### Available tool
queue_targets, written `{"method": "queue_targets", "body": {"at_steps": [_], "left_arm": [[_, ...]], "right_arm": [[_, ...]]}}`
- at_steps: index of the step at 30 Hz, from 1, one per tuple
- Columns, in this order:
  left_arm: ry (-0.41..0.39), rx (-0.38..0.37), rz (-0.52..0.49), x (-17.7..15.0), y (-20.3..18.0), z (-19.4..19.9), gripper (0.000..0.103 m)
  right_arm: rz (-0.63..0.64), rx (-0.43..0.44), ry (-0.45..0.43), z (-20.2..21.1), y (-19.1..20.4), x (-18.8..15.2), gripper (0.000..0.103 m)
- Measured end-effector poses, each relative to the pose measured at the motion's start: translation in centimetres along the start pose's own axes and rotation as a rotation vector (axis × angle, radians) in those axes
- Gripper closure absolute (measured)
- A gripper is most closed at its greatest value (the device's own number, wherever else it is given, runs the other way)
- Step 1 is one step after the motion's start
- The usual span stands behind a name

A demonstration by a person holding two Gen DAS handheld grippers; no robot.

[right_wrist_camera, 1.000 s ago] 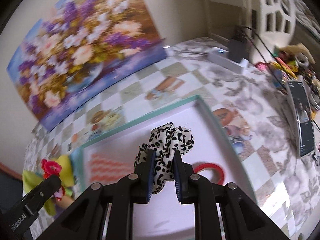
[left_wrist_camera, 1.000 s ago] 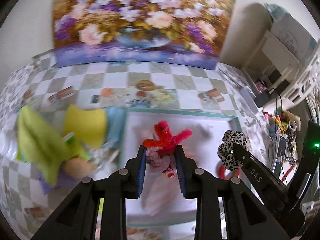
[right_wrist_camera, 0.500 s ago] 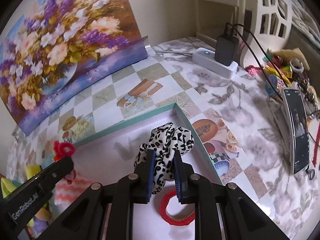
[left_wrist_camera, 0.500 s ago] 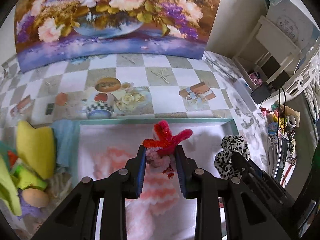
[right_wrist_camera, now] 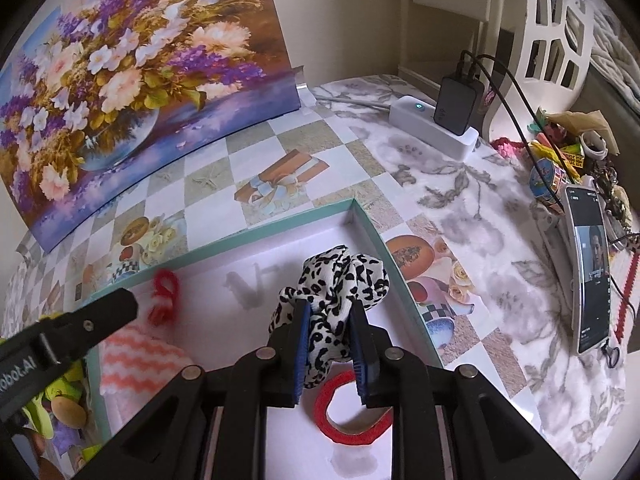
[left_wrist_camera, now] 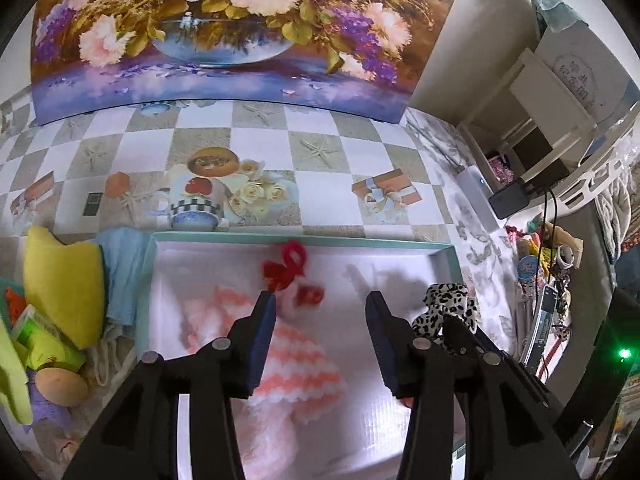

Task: Organize soft objects

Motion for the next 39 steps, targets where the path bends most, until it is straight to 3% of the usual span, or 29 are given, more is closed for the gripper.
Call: {"method": "queue_targets", "body": {"at_steps": [4, 6, 8, 12, 18, 20, 36, 39], "left_arm": [[-0.002, 0.064, 0.022, -0.1, 1.1, 0.7, 0.047], [-0.001, 0.098, 0.039, -0.3, 1.9, 0.9, 0.043], [0.003, 0.120, 0.059, -0.5, 2.6, 1.1, 0.042], [0.000, 0.152, 0.089, -1.0, 3.7, 1.5, 0.035], [-0.001, 0.217, 0.099, -1.5, 4.9, 1.7, 0.007], [-0.009, 0.250, 0.095, -1.7, 5.3, 1.8, 0.006], [-0.061, 0.340, 0.038, -2.7, 5.3, 5.4, 0.006], [-0.080, 0.389, 0.012, -3.0, 5.0, 6.4, 0.006]], "right_arm": [[0.006, 0.000, 0.022, -0.2, -0.1, -0.3, 0.077], [0.017, -0.002, 0.029, -0.2, -0.1, -0.5, 0.066], [0.023, -0.002, 0.031, -0.1, -0.1, -0.6, 0.039], [0.037, -0.009, 0.033, 0.1, 0.0, -0.8, 0.038], [0.066, -0.026, 0.047, -0.2, 0.3, -1.3, 0.020], [0.068, -0.031, 0.050, -0.2, 0.1, -1.4, 0.014], [0.062, -0.033, 0.024, 2.3, -0.6, -2.4, 0.010], [0.060, -0.028, 0.012, 3.0, -0.6, -2.5, 0.010]]}}
Point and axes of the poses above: each gripper's, at about its wrist camera, not at the fingertips, and z roughly against the way its jaws point, y to its left, x to its top, the point moved 6 cm from there along -z, roughly the way its jaws point, and after that the axes turned 15 degrees about -x, right-handed, at the moved point
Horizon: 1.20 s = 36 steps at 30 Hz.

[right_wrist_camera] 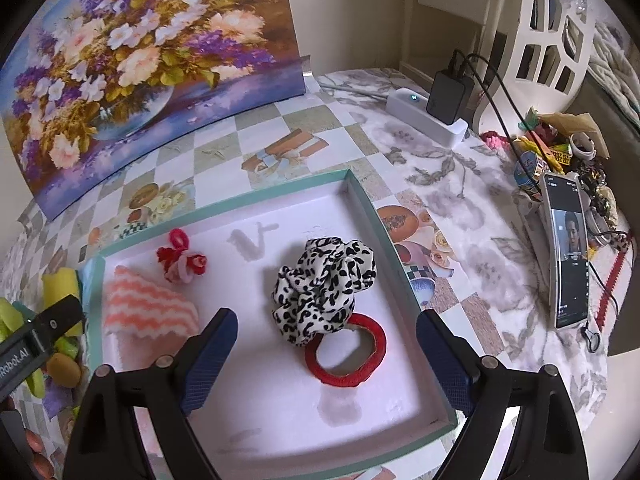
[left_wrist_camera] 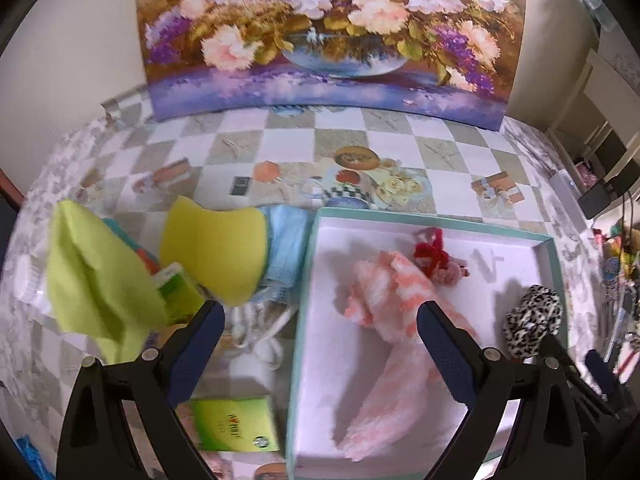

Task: Organize soft objects

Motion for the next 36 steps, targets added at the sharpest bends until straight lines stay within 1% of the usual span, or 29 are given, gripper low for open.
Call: {"method": "queue_targets", "body": {"at_steps": [3, 6, 10, 13, 17, 20, 21, 23, 25, 29, 33, 36], "left_arm": [[-0.016, 0.037, -0.019, -0.3, 0.1, 0.8, 0.006], [-0.014, 0.031, -0.025, -0.7, 0.2, 1.6, 0.006], [-0.042, 0.035, -0.009, -1.1, 0.5, 2.8, 0.006], [-0.040, 0.046, 0.009, -1.5, 0.9, 3.5, 0.006], [-0.045, 0.093, 0.007, -2.2, 1.6, 4.4, 0.006], [-0.045, 0.106, 0.018, -2.9, 2.2, 5.0, 0.006], [-0.043, 0.115, 0.029, -3.2, 2.6, 5.3, 0.006], [-0.032, 0.159, 0.045, -4.0, 3.6, 5.8, 0.006], [-0.022, 0.182, 0.053, -4.8, 4.4, 6.3, 0.006], [-0.015, 0.181, 0.117, -6.1, 6.6, 7.5, 0.006], [-0.014, 0.223, 0.182, -7.4, 9.4, 8.7, 0.006], [-0.023, 0.222, 0.202, -7.9, 10.7, 9.4, 0.006]], "right_arm": [[0.001, 0.006, -0.011, 0.8, 0.1, -0.2, 0.010], [0.002, 0.008, -0.017, 1.5, 0.2, -0.5, 0.010], [0.006, 0.013, -0.022, 2.5, 0.3, -0.9, 0.010], [0.013, 0.010, -0.023, 3.0, 0.5, -1.3, 0.010], [0.033, -0.006, -0.009, 3.4, 0.6, -2.2, 0.010], [0.043, -0.001, -0.002, 3.8, 0.9, -3.0, 0.010], [0.049, 0.003, -0.004, 4.0, 1.1, -3.2, 0.010], [0.066, 0.010, -0.017, 4.6, 1.6, -3.6, 0.010], [0.081, 0.019, -0.029, 5.3, 2.1, -4.0, 0.010], [0.110, 0.052, -0.039, 6.5, 3.4, -5.0, 0.010], [0.167, 0.090, -0.054, 7.8, 5.3, -6.3, 0.010], [0.207, 0.120, -0.075, 8.8, 6.9, -6.9, 0.010]]}}
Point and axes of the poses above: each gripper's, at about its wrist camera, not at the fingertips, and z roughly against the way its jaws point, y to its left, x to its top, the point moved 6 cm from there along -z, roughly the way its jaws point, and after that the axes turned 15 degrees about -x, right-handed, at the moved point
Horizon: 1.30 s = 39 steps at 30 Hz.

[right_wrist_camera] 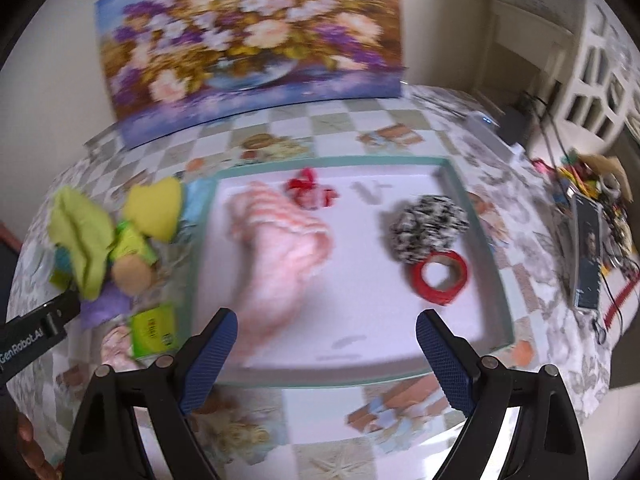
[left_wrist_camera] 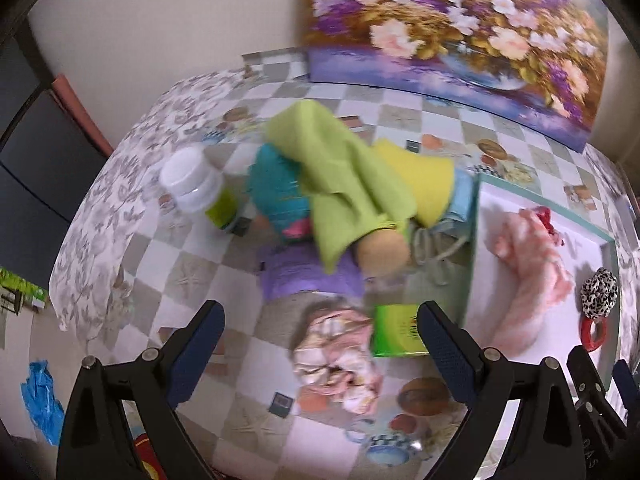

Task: Organize soft objects
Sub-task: 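Move the left tool to the crumpled pink floral cloth while the right tool moves toward the pile, then close the left tool on the crumpled pink floral cloth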

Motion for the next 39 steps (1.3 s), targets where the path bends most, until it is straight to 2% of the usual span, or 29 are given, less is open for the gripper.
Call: {"method": "queue_targets", "body": {"at_steps": [4, 9, 16, 22, 29, 37, 39], "left_arm": [[0.005, -0.019, 0.030, -0.1, 1.9, 0.0, 0.006], [0.048, -0.055, 0.079, -0.6, 3.4, -1.4, 0.006], [0.165, -0.068, 0.143, -2.1, 3.9, -5.0, 0.006], [0.245, -0.124, 0.187, -3.2, 3.8, -7.4, 0.006], [0.257, -0.112, 0.188, -3.5, 3.8, -8.4, 0.006], [0.320, -0.142, 0.219, -4.5, 4.5, -11.0, 0.004], [0.331, -0.119, 0.209, -4.7, 4.8, -11.4, 0.004]], "right_arm": [[0.075, 0.036, -0.014, 0.5, 3.0, -0.5, 0.010], [0.134, 0.115, 0.031, -0.2, 6.1, -1.4, 0.010], [0.210, 0.095, 0.053, -1.2, 8.4, -2.2, 0.010], [0.225, 0.123, 0.084, -2.1, 9.6, -2.6, 0.010], [0.255, 0.116, 0.102, -2.9, 10.7, -3.0, 0.010], [0.238, 0.106, 0.107, -3.1, 10.2, -2.9, 0.010], [0.239, 0.109, 0.107, -3.0, 10.2, -2.8, 0.010]]}}
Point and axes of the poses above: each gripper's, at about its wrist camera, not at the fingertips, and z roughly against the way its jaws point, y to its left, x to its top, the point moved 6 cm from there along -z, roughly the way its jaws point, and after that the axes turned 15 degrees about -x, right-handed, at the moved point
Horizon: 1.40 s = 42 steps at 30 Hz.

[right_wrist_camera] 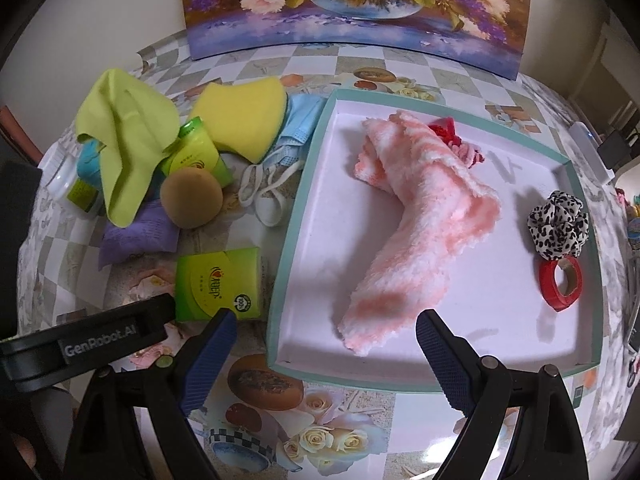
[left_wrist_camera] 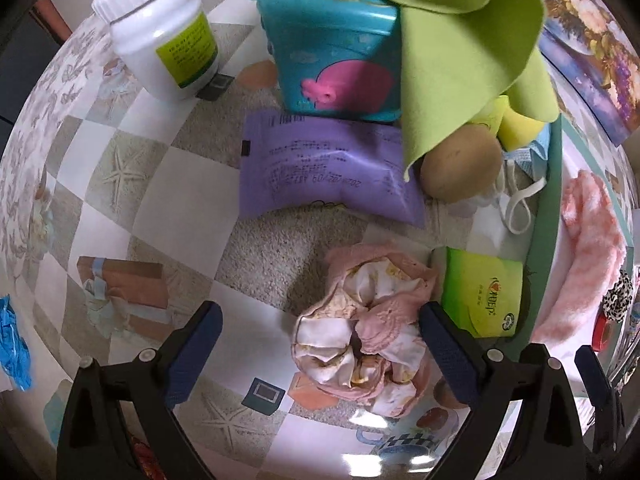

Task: Organize soft objects
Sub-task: 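Close the left tool on the crumpled pink floral cloth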

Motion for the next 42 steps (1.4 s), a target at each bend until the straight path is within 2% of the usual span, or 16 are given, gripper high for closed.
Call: {"method": "queue_targets", "body": {"at_steps": [15, 17, 21, 25, 30, 33, 42], "left_arm": [[0.041, -0.004, 0.020, 0.8, 0.8, -2.9, 0.005], [0.037, 0.001, 0.006, 0.5, 0.7, -2.6, 0.010], [0.027, 0.007, -0.058, 0.5, -0.2, -2.0, 0.033], [0.016, -0.021, -0.091, 0.5, -0.9, -1.9, 0.059], [0.012, -0.074, -0.081, 0.6, -1.1, -1.9, 0.077], [0.013, -0.106, -0.065, 0.5, -1.5, -1.9, 0.081], [-0.016, -0.133, -0.041, 1.3, -0.1, -0.5, 0.085]], "right_arm": [[0.002, -0.014, -0.004, 0.0, 0.0, 0.0, 0.010], [0.001, -0.014, -0.002, 0.0, -0.1, 0.1, 0.010], [-0.001, -0.018, -0.004, -0.1, -0.2, 0.1, 0.010], [-0.010, -0.014, -0.003, -0.1, -0.2, 0.2, 0.010], [-0.006, -0.012, -0.003, -0.1, -0.1, 0.2, 0.010], [-0.006, -0.008, -0.006, -0.1, 0.0, 0.2, 0.010], [0.000, 0.016, -0.032, 0.1, 0.6, 0.9, 0.010]]}}
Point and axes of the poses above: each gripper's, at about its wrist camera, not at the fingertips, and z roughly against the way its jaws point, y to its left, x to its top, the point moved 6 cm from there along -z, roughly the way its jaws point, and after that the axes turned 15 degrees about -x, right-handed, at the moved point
